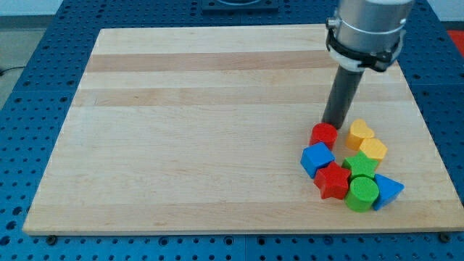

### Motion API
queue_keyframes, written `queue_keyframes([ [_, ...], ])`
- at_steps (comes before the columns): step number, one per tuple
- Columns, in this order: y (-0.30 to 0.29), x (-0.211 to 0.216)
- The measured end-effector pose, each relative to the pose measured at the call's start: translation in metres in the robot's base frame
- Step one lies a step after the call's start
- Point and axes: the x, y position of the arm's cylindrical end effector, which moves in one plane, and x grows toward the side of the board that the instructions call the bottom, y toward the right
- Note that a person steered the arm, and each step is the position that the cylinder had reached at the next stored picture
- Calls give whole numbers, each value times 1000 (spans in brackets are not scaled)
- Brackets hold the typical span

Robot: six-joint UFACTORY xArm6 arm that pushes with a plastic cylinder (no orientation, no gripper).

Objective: Push a group of blocks to the bottom right side of the board

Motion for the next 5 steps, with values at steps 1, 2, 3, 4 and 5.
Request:
queue_keyframes([
  [1,22,-32],
  [2,98,-10],
  [3,119,36],
  [4,92,57],
  [5,53,58],
])
